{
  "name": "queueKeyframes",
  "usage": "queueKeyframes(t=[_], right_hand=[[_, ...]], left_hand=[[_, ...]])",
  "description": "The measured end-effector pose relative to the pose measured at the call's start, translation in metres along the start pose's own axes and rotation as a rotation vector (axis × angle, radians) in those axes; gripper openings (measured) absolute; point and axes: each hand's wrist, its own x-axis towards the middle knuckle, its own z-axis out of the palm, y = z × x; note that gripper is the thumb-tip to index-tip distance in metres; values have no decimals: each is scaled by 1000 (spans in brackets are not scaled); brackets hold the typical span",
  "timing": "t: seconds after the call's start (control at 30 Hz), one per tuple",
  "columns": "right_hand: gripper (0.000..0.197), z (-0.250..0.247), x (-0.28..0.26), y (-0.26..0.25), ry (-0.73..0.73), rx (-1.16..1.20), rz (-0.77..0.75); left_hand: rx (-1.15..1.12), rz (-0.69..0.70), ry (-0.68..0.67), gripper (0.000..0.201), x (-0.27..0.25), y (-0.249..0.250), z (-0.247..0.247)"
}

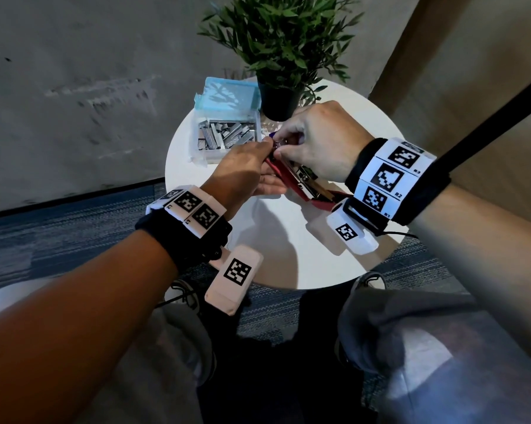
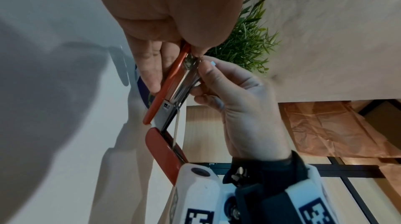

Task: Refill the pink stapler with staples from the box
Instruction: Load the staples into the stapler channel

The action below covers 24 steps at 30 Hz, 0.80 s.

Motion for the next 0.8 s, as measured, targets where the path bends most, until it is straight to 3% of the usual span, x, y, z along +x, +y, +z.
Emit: queueKeyframes(t=[0.43,0.8], right_hand=[[25,-1,-7,0,10,62,34],[14,2,-8,1,11,-9,19]], left_hand=[[4,31,18,37,5,6,-3],[5,24,41,43,7,8,-7]])
